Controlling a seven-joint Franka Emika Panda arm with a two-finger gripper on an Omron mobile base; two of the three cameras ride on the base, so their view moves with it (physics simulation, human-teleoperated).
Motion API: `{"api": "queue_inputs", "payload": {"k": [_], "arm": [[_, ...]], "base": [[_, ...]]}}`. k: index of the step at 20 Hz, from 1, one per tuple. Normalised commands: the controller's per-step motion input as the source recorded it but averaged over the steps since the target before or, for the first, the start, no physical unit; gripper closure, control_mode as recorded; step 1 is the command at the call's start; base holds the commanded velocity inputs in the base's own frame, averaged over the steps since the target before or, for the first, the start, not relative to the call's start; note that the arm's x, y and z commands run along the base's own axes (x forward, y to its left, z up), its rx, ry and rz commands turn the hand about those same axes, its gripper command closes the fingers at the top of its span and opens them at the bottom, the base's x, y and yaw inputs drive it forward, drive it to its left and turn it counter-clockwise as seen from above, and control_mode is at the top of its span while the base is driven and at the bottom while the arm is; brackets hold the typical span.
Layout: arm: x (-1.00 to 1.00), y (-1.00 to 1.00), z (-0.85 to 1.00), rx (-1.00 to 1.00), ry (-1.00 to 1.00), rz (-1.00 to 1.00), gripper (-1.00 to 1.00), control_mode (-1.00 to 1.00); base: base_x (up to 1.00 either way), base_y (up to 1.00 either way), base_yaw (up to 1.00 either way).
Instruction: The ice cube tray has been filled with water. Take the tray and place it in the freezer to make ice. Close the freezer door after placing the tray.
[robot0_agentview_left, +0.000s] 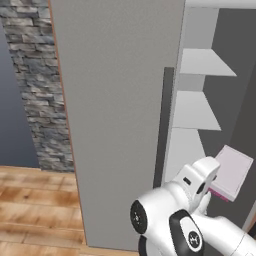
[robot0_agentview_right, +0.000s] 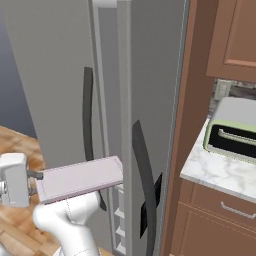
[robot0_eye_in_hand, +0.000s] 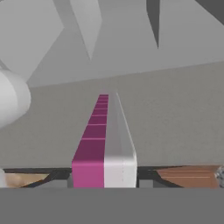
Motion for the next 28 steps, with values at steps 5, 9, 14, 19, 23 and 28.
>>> {"api": "queue_inputs", "payload": {"k": [5,9,14,19,23,28], "arm": [[0.0,0.0,0.0,-0.11,0.0,0.1,1.0,-1.0],[0.0,0.0,0.0,-0.15,-0.02,0.11,1.0,-1.0],[0.0,-0.01,0.0,-0.12,-0.06,0.1,1.0,-1.0],[0.0,-0.17,0.0,-0.02,-0.02,0.06,1.0,-1.0],[0.03,-0.27,0.0,0.0,0.0,0.04,1.0,-1.0],[0.18,-0.2,0.0,0.0,0.0,0.06,1.0,-1.0]], "base": [[0.0,0.0,0.0],[0.0,0.0,0.0],[0.0,0.0,0.0],[0.0,0.0,0.0],[0.0,0.0,0.0],[0.0,0.0,0.0]]}}
